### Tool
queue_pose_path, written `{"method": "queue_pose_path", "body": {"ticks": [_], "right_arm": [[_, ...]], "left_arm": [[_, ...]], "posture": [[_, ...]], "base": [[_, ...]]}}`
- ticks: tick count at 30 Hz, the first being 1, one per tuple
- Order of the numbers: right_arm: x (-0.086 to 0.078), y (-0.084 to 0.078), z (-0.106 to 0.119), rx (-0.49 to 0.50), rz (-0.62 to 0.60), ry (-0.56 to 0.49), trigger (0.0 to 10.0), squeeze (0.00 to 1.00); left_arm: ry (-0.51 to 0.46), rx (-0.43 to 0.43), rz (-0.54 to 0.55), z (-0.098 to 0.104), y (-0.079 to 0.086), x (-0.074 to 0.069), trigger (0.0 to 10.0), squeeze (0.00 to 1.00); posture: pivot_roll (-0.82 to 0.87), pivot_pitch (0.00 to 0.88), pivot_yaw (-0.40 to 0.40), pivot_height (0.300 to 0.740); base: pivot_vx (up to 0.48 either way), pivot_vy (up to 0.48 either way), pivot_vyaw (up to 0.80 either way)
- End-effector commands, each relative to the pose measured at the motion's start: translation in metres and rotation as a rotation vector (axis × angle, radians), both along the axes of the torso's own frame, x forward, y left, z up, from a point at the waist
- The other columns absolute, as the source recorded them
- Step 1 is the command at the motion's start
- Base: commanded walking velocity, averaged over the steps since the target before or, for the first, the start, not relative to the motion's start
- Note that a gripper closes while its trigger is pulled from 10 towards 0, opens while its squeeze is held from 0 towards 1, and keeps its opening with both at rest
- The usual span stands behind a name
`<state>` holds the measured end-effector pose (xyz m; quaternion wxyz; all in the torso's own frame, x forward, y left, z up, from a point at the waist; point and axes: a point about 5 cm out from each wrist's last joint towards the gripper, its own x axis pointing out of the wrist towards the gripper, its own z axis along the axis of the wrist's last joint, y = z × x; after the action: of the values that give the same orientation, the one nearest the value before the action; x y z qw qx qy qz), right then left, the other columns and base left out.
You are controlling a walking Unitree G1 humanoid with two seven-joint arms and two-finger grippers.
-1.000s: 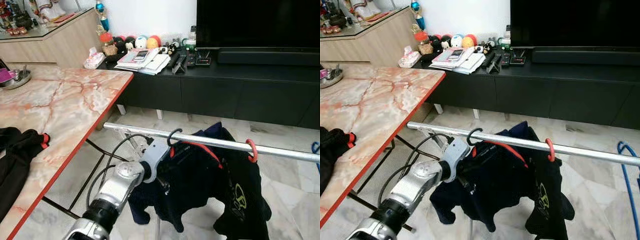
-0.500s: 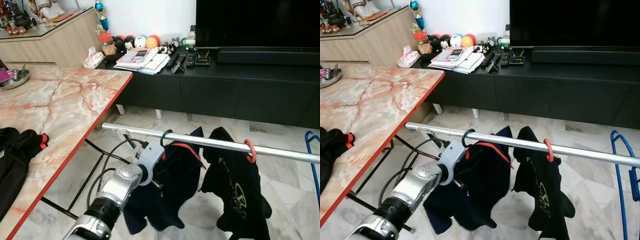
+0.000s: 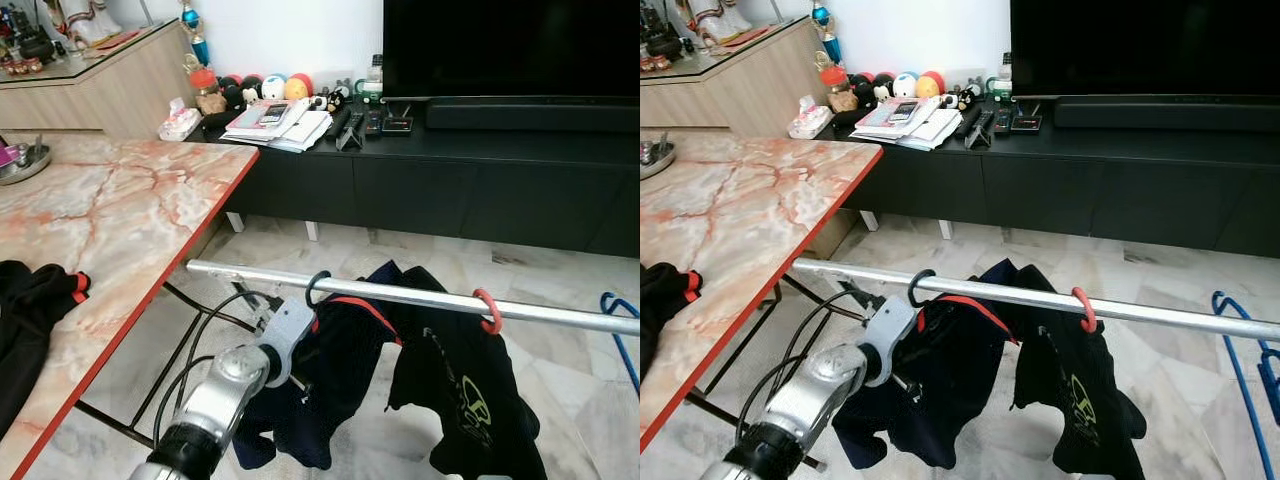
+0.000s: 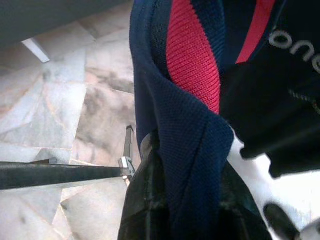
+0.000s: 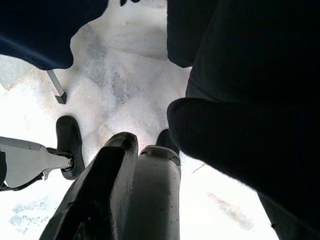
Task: Hang hanger
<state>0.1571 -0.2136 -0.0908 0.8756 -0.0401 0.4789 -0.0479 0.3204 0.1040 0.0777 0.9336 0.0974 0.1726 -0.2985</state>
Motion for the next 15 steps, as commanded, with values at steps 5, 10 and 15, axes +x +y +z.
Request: {"method": "queue_pose_path", "body": {"ticks": [5,10,15], "right_arm": [[-0.004,0.003,-0.002,0.010,0.004,0.020,10.0,0.00],[-0.002,0.002,-0.001,0.005,0.009,0.018,10.0,0.00],[0.000,-0.001,0.000,-0.001,0.014,0.015,10.0,0.00]], "left_arm": [[0.055,-0.074,0.052,-0.012,0.010,-0.014,10.0,0.74],[0.042,-0.097,0.067,-0.012,0.012,-0.017,10.0,0.75],[0.020,-0.131,0.093,-0.010,0.015,-0.022,10.0,0.74]], "posture": [[0.12,0.106,0.111,0.740],[0.12,0.103,0.102,0.740],[0.12,0.098,0.091,0.740]], "base": [[0.000,0.000,0.00],[0.000,0.000,0.00],[0.000,0.000,0.00]]}}
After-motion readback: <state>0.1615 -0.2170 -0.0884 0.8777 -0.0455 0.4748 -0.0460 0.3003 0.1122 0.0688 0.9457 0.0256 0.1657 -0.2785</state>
